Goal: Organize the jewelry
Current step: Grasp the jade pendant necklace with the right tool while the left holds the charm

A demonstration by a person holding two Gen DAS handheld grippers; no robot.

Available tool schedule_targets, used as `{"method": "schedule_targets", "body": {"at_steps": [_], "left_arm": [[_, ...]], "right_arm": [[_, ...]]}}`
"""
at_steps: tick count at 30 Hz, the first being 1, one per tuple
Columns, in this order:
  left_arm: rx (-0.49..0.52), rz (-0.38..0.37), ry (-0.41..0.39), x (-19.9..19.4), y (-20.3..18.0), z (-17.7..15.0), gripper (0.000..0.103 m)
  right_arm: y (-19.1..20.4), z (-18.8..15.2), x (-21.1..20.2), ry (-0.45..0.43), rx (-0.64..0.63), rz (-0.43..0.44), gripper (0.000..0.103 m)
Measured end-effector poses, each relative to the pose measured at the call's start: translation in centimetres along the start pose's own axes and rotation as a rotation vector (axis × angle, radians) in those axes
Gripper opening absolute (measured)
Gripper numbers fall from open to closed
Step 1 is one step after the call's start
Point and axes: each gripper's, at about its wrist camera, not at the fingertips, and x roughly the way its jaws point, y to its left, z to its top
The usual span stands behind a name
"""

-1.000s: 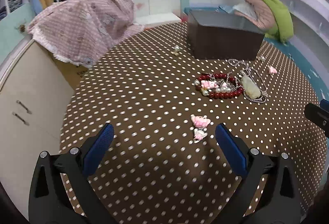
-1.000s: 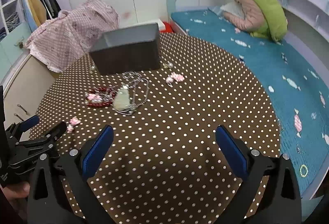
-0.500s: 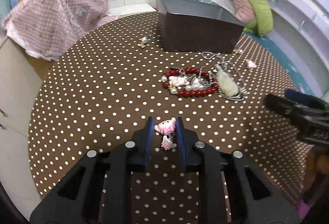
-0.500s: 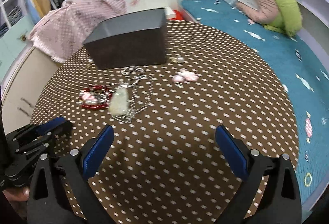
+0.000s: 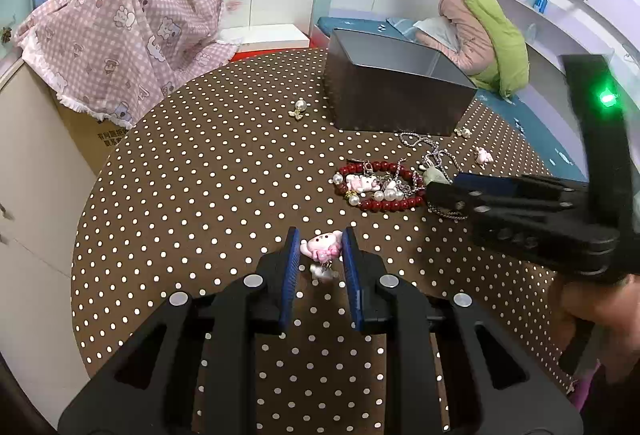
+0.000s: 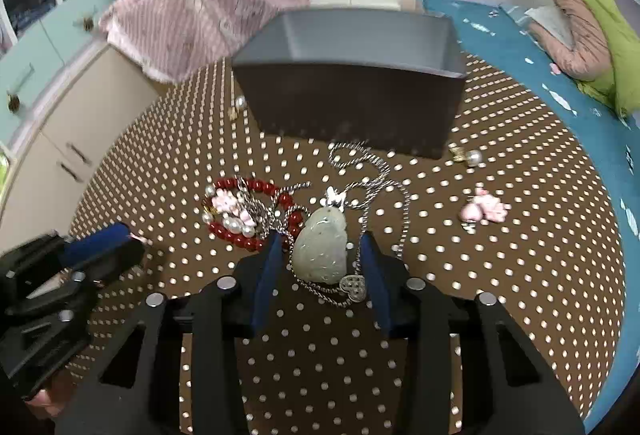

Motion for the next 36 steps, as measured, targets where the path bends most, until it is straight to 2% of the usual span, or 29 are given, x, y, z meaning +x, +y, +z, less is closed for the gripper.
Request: {"method": "schedule_targets", "body": {"at_steps": [4, 9, 15, 17, 23, 30, 31, 32, 36], "left_arm": [[-0.009, -0.004, -0.003, -0.1, 0.3, 0.1, 0.022], [-0.014, 0.001, -0.009, 0.0, 0.4, 0.0, 0.022], [-0.015, -0.002, -0.015, -0.5, 0.7, -0.1, 0.022], [-0.015, -0.002, -0.015, -0.5, 0.6, -0.2, 0.022], [-0.021, 0.001, -0.029, -1.1, 0.7, -0.2, 0.022], [-0.024, -0.005, -0.028, -1.0, 0.7, 0.0, 0.022], [-0.022, -0.009, -0.028, -1.0, 0.6, 0.0, 0.022], [-0.019, -0.010, -0.029, -1.0, 0.4, 0.0, 0.022], [-0.015, -0.009, -0.039, -1.4, 0.1, 0.0, 0.022]], "right_arm": [[0.2, 0.0, 0.2, 0.003, -0.046, -0.034, 0.028], [-0.2, -0.2, 0.0, -0.003, -0.073, -0.018, 0.028], [0.2, 0.3, 0.6, -0.022, -0.116, -0.047, 0.034], [0.2, 0.6, 0.8, -0.022, -0.120, -0.057, 0.041], [-0.1, 0.1, 0.2, 0.017, -0.158, -0.035, 0.041], [-0.3, -0.2, 0.3, -0.023, -0.178, -0.024, 0.040], [-0.3, 0.0, 0.3, -0.020, -0.186, -0.019, 0.038], [-0.1, 0.1, 0.3, -0.013, -0.189, -0.010, 0.027], [0.0, 0.2, 0.2, 0.010, -0.177, 0.021, 0.027]]}}
